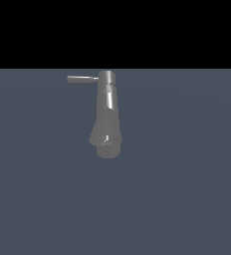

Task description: Turn on the faucet by rotating a designated handle.

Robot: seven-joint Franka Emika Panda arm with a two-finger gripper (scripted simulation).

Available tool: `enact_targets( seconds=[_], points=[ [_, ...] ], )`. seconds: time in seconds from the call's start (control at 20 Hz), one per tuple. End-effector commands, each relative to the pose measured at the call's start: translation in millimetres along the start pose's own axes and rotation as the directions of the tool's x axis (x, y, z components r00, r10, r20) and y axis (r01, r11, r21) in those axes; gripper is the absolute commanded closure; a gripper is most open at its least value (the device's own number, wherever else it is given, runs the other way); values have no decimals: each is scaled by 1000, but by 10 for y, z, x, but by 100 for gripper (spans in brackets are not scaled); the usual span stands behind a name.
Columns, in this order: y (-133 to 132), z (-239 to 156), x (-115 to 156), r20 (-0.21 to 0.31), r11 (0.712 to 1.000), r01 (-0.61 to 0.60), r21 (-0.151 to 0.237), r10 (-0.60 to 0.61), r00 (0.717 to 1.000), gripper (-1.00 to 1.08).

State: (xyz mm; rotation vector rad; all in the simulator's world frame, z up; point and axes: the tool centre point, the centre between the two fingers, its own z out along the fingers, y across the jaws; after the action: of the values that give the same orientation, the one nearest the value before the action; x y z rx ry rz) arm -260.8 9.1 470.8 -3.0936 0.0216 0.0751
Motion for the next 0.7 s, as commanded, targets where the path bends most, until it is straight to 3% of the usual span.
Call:
enact_targets(
  seconds=[0.0,0.4,0.65],
  points=[
    [0,0,0,0,1000,0,0,0,1000,108],
    [70,-142,53,-39,999,-32,42,34,999,108],
    [69,-153,133,-40,997,-68,35,69,997,108]
  ],
)
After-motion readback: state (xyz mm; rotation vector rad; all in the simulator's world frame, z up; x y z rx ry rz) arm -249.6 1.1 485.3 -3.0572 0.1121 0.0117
